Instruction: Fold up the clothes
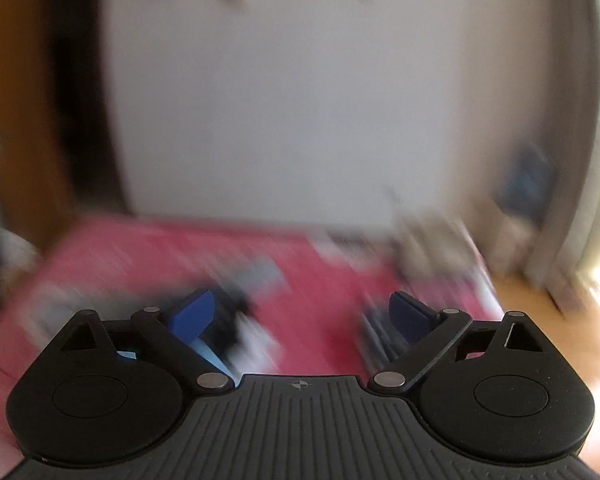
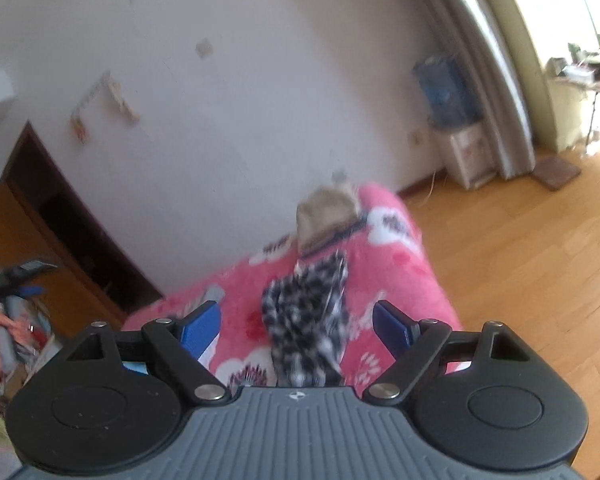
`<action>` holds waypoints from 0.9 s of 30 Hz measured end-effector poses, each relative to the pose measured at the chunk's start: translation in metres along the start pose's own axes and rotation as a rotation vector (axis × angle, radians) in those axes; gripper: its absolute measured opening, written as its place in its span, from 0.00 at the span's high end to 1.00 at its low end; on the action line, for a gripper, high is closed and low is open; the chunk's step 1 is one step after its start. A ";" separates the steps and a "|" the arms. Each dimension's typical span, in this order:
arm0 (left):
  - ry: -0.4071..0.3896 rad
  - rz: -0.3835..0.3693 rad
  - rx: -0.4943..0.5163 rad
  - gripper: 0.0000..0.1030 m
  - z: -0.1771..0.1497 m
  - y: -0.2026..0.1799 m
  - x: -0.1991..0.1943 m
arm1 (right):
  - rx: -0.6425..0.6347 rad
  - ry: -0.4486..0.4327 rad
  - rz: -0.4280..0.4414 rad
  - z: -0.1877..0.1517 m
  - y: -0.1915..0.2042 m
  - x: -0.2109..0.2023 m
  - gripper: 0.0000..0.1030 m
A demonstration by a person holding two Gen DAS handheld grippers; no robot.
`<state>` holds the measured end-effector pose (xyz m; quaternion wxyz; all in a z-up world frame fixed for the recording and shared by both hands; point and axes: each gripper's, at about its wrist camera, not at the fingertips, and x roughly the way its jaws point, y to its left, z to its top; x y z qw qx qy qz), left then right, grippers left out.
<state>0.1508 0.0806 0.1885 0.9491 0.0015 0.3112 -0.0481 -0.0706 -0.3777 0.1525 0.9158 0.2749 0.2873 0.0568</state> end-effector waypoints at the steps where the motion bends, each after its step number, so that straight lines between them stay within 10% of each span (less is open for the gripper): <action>1: 0.056 -0.049 0.013 0.09 -0.023 -0.012 0.021 | 0.000 0.018 -0.001 0.002 0.002 0.009 0.17; 7: 0.292 -0.348 0.185 0.11 -0.122 -0.081 0.104 | -0.033 0.134 0.025 -0.010 -0.004 0.062 0.17; 14: 0.598 -0.668 0.341 0.18 -0.269 -0.106 0.100 | -0.067 0.335 0.076 -0.036 -0.054 0.118 0.35; 27: 0.616 -0.761 0.233 0.31 -0.347 -0.097 0.083 | 0.021 0.741 0.182 -0.126 -0.073 0.242 0.57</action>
